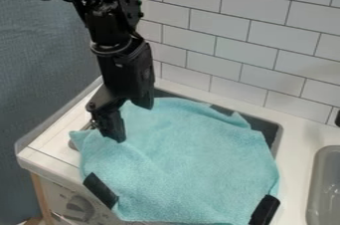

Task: Fold the cloth from bottom right to left

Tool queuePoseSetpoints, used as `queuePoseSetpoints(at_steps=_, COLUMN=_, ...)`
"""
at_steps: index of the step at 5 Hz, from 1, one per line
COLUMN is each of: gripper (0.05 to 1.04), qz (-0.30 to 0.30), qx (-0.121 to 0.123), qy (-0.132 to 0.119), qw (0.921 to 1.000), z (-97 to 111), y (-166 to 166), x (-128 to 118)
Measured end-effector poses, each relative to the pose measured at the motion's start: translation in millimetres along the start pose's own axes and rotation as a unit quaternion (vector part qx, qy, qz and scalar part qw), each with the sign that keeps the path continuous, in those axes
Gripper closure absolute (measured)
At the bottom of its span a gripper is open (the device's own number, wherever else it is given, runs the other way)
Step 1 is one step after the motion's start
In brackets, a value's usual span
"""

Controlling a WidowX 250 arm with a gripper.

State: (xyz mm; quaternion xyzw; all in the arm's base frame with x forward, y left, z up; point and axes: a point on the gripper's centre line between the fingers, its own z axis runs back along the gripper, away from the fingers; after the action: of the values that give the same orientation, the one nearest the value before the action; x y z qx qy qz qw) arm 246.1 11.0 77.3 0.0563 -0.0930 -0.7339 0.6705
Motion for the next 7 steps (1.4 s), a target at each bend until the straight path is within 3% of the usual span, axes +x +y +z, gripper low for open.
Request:
queuePoseSetpoints(at_steps=1, gripper=0.085, qz=-0.002, qx=-0.012, qy=0.0, qw=0.9999, z=-4, y=-4, x=0)
queuePoseSetpoints(at_steps=2, gripper=0.085, qz=-0.074, qx=-0.037, qy=0.009, qw=0.9965, z=-6, y=5, x=8)
queuePoseSetpoints(at_steps=3, gripper=0.084, qz=-0.118, qx=-0.031, qy=0.025, qw=0.9921, z=1, y=17, x=18)
queuePoseSetpoints(at_steps=4, gripper=0.085, qz=-0.181, qx=-0.038, qy=0.021, qw=0.9826, z=0, y=24, x=19)
queuePoseSetpoints(at_steps=5, gripper=0.085, qz=-0.305, qx=-0.004, qy=0.011, qw=0.9524, z=-2, y=35, x=22)
queuePoseSetpoints(at_steps=6, gripper=0.085, qz=-0.375, qx=-0.017, qy=0.01, qw=0.9269, z=-3, y=47, x=35)
queuePoseSetpoints(at_steps=7, gripper=0.084, qz=-0.446, qx=-0.019, qy=0.006, qw=0.895, z=-4, y=50, x=69)
